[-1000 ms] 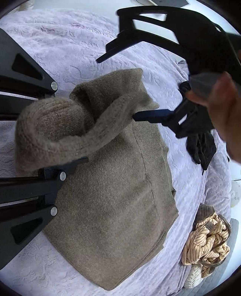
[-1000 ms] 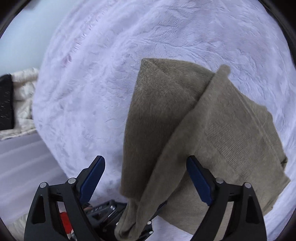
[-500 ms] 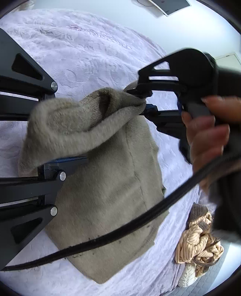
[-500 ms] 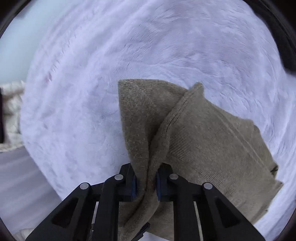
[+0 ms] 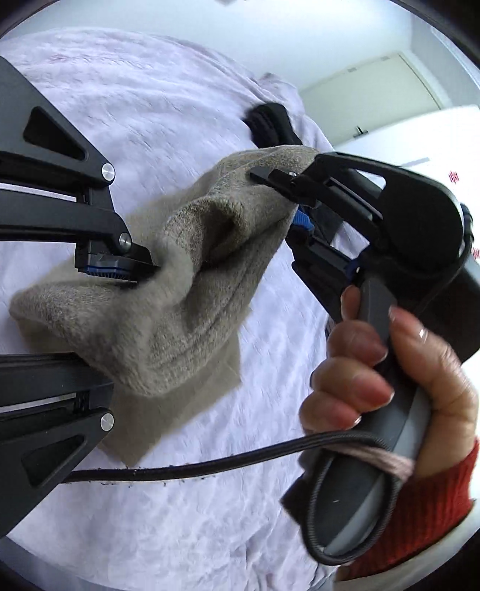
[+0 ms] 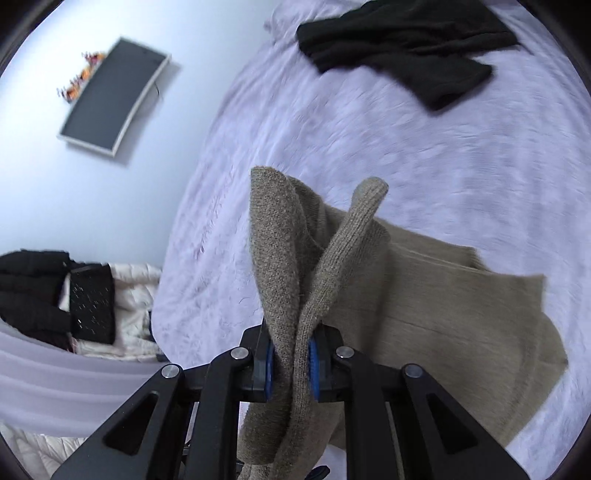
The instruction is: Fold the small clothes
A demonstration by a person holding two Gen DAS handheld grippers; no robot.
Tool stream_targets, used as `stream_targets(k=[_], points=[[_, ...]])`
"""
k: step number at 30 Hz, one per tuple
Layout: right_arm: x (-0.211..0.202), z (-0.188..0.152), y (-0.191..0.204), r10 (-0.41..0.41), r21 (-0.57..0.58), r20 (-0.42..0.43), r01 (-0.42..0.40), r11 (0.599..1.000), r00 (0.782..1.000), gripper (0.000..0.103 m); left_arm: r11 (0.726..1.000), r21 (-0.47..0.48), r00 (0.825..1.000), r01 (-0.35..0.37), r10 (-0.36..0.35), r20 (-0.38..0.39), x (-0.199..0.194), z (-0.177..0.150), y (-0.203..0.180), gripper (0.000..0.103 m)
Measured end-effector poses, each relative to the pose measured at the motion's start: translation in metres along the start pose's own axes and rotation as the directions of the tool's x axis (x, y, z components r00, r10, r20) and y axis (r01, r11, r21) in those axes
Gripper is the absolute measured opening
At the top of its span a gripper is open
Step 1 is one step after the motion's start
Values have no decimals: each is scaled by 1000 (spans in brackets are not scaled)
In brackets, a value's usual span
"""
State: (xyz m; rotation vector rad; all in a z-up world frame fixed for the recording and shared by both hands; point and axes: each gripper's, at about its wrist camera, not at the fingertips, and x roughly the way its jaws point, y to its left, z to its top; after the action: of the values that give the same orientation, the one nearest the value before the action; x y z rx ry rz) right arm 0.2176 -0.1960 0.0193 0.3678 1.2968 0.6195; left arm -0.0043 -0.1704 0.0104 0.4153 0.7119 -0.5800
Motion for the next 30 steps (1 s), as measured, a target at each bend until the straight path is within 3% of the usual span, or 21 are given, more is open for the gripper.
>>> stream_targets(k=[3,6,11,13,18,20,21,22,23,27,30], points=[[-44,-18,-53,4,67,78,-10,998,997,16,997,58,999,47,-46,-12,13,10,-37,17],[-57,-43,-108,-18,160,116,-1,987,993,16,988,120,994,98,-92,-60,38,6,-73,17],[-27,-85,-200,-107,303,59,84,949,993,16,968,199,973,155,-116,-198,85,-21,-121,17],[-17,-95,-223,-89,345,71,59,937,994,17,964,219,970,151,-102,-219,94,-29,-127,17],[-19,-97,-235,-58,337,108,18,941,992,20,971,184,968,154,-112,-223,96,-31,-127,18],[-21,-97,-237,-58,349,105,18,937,993,27,972,175,965,155,-111,-237,96,-26,-123,34],[-23,-98,-237,-71,360,101,30,932,992,30,972,165,963,165,-123,-241,97,-23,-118,55],[-24,-99,-235,-82,369,101,39,929,992,37,973,153,964,174,-137,-228,92,-23,-115,61],[-28,-99,-233,-94,374,100,50,926,990,42,971,148,964,187,-153,-217,85,-27,-118,61],[-53,-111,-222,-168,373,118,113,921,979,44,964,134,956,230,-198,-216,60,-30,-109,61],[-74,-130,-215,-156,396,161,81,915,975,44,968,88,954,237,-214,-211,41,-29,-93,61]])
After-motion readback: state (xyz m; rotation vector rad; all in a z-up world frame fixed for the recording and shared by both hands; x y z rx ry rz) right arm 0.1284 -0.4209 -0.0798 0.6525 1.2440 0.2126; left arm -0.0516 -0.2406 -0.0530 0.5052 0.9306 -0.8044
